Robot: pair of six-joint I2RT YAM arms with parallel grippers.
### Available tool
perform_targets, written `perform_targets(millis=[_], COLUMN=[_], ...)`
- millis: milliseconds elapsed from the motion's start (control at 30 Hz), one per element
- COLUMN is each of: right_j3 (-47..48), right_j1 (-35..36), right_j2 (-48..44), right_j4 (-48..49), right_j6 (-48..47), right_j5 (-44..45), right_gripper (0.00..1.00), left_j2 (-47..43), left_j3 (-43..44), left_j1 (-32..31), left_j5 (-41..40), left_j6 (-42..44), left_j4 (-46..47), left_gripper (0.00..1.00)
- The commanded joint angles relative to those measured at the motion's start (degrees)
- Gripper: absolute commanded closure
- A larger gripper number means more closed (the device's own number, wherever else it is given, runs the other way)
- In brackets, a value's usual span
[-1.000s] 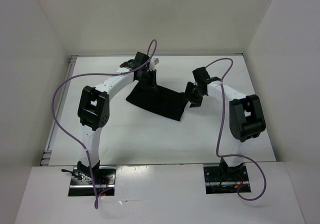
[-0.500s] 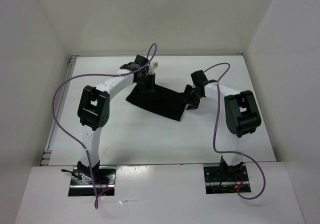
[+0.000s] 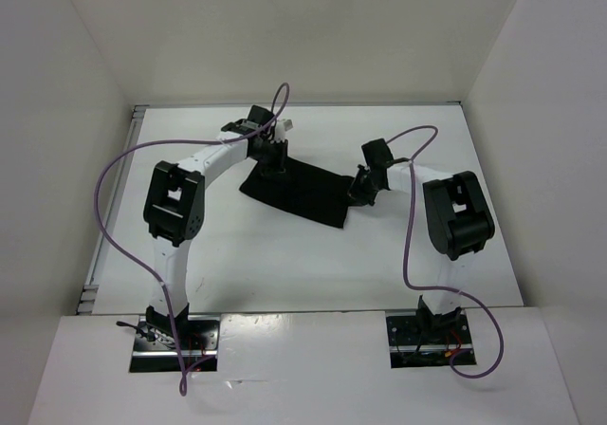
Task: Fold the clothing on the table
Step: Fold the skirt
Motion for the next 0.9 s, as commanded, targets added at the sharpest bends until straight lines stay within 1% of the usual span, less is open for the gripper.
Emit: perform_targets(millis=[0, 100, 133, 167, 233, 267, 367, 400, 500, 667, 867], right_j3=[-1.6, 1.3, 2.4, 4.3, 4.9, 5.6, 6.1, 6.1, 6.1, 5.6, 5.6], right_j1=[0.6, 0.6, 0.6, 0.6, 0.6, 0.6, 0.0, 0.0, 0.0, -1.8, -2.3], right_j2=[1.7, 0.6, 0.6, 0.6, -0.3, -0.3, -1.9, -2.5, -4.1, -7.2, -8.5], right_j4=[2.5, -1.4, -5.5, -7.3, -10.7, -11.4, -14.3, -15.0, -17.4, -21.2, -23.7], right_j6=[-0.1, -2.9, -3.5, -4.1, -5.5, -5.5, -6.7, -6.7, -7.3, -8.5, -10.3], right_j5=[4.4, 8.1, 9.1, 9.9, 12.0, 12.0, 13.2, 14.2, 16.1, 17.8, 19.1], right_gripper=[0.98, 1.0, 1.0, 1.0, 1.0, 1.0, 1.0, 1.0, 1.0, 1.0, 1.0], left_j2=[-3.1, -3.6, -3.6, -3.6, -3.6, -3.0, -2.4, -1.9, -1.3, -1.3, -1.9], left_j3=[-1.3, -3.5, -4.7, -4.7, -6.3, -6.3, -6.3, -6.3, -6.3, -10.1, -9.6], left_j1=[0.3, 0.3, 0.3, 0.3, -0.8, -0.8, -1.3, -1.3, -1.3, -1.3, -0.8], left_j5=[3.4, 5.0, 5.0, 4.4, 4.4, 3.7, 0.7, -1.4, -2.7, -5.6, -10.1], left_j6=[0.3, 0.3, -0.3, -0.3, -2.0, -2.0, -3.3, -3.3, -3.9, -5.2, -5.2], left_j4=[1.1, 3.0, 3.5, 3.5, 5.9, 7.3, 7.3, 7.8, 7.8, 9.9, 9.8], left_gripper=[0.89, 0.88, 0.88, 0.88, 0.88, 0.88, 0.88, 0.88, 0.88, 0.88, 0.88])
